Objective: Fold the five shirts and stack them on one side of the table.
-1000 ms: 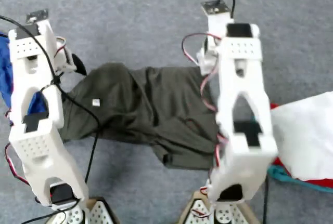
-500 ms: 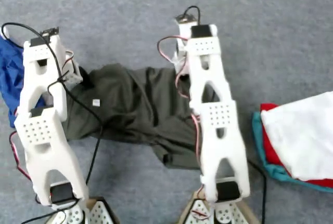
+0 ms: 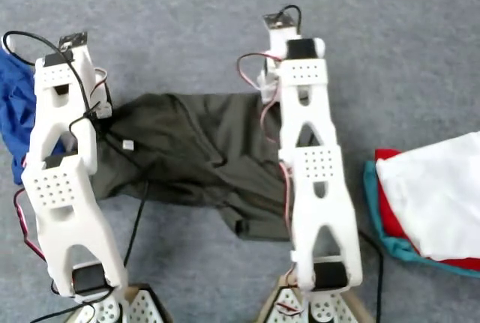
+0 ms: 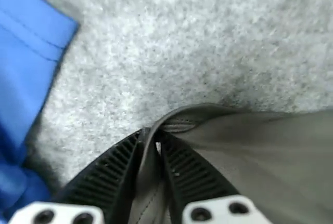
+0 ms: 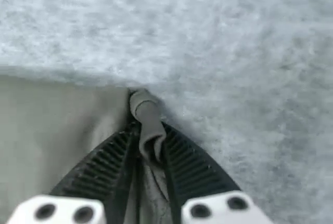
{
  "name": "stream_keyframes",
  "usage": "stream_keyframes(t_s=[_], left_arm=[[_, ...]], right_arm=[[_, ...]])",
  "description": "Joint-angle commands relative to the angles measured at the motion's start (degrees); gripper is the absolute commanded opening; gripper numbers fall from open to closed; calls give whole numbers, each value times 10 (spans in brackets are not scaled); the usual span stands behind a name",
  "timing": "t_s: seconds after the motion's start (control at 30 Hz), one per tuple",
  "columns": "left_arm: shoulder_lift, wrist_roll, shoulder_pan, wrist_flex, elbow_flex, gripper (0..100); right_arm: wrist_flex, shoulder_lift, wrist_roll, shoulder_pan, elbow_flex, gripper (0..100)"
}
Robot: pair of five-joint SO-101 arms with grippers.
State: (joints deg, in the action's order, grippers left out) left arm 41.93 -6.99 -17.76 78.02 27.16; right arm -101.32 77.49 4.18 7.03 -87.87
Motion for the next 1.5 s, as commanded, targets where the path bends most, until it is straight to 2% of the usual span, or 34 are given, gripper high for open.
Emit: stream_keyframes(t_s=[0.0, 0.37, 0.7, 0.8, 0.9, 0.97, 1.07, 1.27, 1.37, 1.47], left_arm=[[-4, -7, -17, -6, 20, 20], [-4, -3, -55, -4, 122, 20], [-3, -3, -56, 2, 117, 20], [-4, -3, -40, 40, 123, 21], [-9, -3, -7, 81, 124, 46], [-10, 0, 15, 117, 142, 126], [-10, 51, 25, 171, 196, 236], [-10, 34, 18, 229, 316, 247], [-26, 7, 11, 229, 318, 247], [-76, -11, 11, 229, 260, 246]], right_arm=[[-3, -1, 1, -31, -37, 5], [20, -15, 2, -74, -37, 5], [33, -18, 1, -85, -37, 5], [25, -29, -4, -85, -55, 11], [-9, -58, -35, -76, -77, 105], [-11, -87, -51, -73, -63, 197], [-11, -133, -77, -64, -43, 283], [-11, -262, -105, -51, 44, 300], [-11, -353, -123, -44, 140, 299], [-11, -461, -156, -8, 304, 272]])
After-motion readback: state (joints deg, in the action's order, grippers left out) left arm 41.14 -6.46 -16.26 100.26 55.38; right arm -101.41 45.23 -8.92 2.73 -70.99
